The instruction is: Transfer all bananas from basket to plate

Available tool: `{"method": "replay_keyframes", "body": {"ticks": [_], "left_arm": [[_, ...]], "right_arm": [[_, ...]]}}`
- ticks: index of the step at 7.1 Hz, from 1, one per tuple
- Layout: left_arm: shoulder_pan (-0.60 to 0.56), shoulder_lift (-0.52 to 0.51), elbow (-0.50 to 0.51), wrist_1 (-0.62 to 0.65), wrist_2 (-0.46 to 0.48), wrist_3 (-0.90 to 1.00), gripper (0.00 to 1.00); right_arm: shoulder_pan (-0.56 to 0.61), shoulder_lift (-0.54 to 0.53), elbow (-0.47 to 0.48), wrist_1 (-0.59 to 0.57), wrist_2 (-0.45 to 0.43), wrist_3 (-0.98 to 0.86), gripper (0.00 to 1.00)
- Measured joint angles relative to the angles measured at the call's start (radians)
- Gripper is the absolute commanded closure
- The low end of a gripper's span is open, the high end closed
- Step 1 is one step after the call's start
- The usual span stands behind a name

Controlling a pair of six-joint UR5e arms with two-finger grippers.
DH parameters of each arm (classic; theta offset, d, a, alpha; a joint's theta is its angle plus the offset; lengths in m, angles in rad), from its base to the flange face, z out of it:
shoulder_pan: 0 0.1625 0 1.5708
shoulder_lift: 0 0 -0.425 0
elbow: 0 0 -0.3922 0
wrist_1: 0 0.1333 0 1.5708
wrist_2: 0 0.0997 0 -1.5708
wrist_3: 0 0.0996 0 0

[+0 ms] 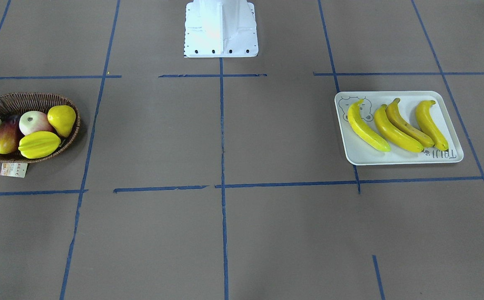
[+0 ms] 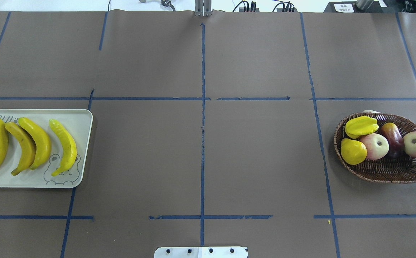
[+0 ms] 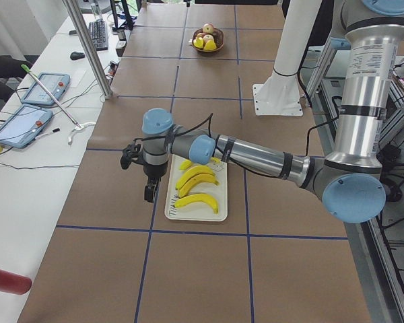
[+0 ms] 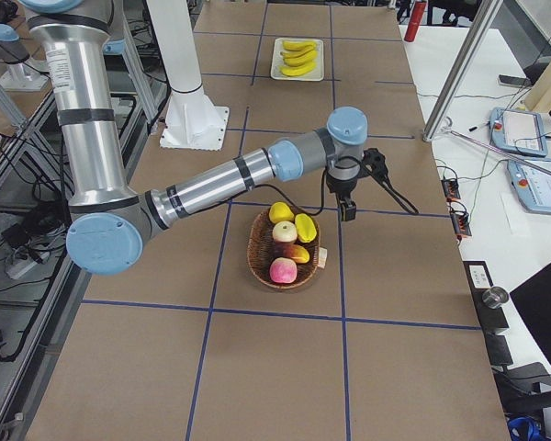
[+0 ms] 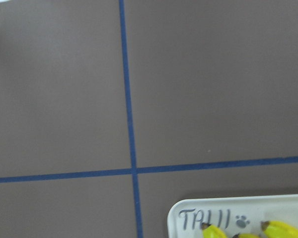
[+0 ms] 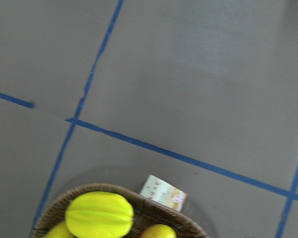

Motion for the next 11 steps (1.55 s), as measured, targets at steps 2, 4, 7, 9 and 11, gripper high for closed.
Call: {"method": "replay_keyframes", "body": {"ticks": [2,4,7,9,11], "left_arm": [[-0.125,0.055,0.084,0.053,-0.138,0.205,0.00],[-0.181,0.125,0.081,0.058,-0.205,0.244,0.00],[-0.173,0.188,-0.021,0.066,-0.207,0.102,0.00],[-0.120,0.205,-0.044,0.068,-0.175,0.077,0.00],[-0.106,0.203,-0.037,0.069,-0.161,0.073,0.00]], "right_arm": [[0.121,-0.054,-0.131,0.006,0.085,-0.209,0.00],[0.146,-0.084,-0.163,0.011,0.099,-0.239,0.00],[0.180,-0.088,-0.236,0.009,0.041,-0.248,0.00],[0.218,-0.089,-0.297,0.010,0.039,-0.250,0.00],[0.229,-0.096,-0.311,0.011,0.028,-0.241,0.00]]}}
